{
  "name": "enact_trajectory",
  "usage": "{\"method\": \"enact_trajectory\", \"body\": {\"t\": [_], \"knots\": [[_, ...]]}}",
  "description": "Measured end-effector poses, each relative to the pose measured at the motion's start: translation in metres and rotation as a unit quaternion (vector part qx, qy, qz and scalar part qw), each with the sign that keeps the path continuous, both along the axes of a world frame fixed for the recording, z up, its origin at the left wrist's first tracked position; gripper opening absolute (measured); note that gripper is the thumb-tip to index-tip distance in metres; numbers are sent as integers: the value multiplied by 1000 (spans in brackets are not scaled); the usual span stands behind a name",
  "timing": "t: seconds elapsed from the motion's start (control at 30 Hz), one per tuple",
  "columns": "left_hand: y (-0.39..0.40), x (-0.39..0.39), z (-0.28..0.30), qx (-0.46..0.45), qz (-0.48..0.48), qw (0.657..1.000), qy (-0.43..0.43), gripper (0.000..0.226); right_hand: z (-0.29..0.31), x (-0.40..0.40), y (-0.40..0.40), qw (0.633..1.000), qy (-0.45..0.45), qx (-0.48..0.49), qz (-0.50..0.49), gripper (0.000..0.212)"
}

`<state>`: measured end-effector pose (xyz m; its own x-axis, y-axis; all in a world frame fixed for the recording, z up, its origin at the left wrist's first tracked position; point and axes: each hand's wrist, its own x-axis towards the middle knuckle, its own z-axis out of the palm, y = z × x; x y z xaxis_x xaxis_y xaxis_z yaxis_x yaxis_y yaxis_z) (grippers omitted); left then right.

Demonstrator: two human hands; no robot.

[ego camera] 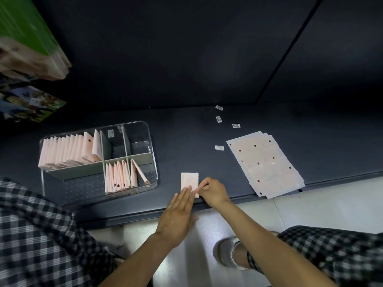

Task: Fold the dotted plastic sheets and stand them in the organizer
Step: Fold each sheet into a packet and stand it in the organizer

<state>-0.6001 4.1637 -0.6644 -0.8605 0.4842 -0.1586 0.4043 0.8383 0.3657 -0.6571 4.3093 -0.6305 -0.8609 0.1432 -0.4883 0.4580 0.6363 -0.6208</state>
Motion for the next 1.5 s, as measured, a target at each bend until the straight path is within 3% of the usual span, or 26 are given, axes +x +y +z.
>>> {"method": "enact_trajectory", "body": {"t": [0.1, 0.17, 0.23, 0.33, 0.47, 0.53, 0.6, 0.7, 0.77, 0.87, 0.97, 1.1, 1.2, 1.3, 1.5], "knots": [[-1, 1, 0, -53, -25, 998, -8, 75, 1, 1, -2, 999, 8, 30, 20, 4], [-2, 0, 2, -74, -43, 996, -10, 76, 2, 1, -4, 995, 75, 60, 20, 6], [-1, -1, 2, -93, -53, 994, -15, 76, 5, 0, -6, 991, 134, 14, 21, 7], [0, 0, 2, -105, -57, 992, -26, 76, 9, -8, -14, 983, 74, -151, 73, 23], [1, -1, 6, -116, -63, 991, -33, 78, 7, -26, -24, 977, 23, -175, 122, 34], [0, -2, 8, -128, -74, 988, -35, 80, 7, -37, -24, 978, 31, -133, 160, 38], [-2, -5, 11, -141, -91, 985, -44, 82, 8, -48, -21, 963, 51, -29, 264, 43], [-13, -11, 19, -154, -142, 976, -57, 81, 11, -61, -16, 888, 82, 155, 425, 37], [-26, -17, 26, -155, -195, 966, -66, 78, 15, -65, -14, 846, 74, 231, 475, 31], [-53, -27, 41, -138, -251, 955, -73, 72, 17, -58, -11, 824, 35, 283, 491, 21], [-82, -43, 66, -101, -225, 969, 20, 58, 18, -47, -4, 841, -1, 274, 466, 17], [-104, -64, 94, -135, -146, 962, 185, 34, 34, -37, 3, 932, -47, 165, 319, 7], [-115, -72, 92, -178, -113, 965, 156, 46, 51, -32, -2, 979, -44, 50, 191, 11], [-121, -74, 80, -227, -124, 960, 108, 56, 68, -25, -25, 994, 20, -37, 98, 14], [-135, -73, 78, -238, -113, 959, 107, 52, 84, -18, -105, 977, 165, 53, 124, 13]]}}
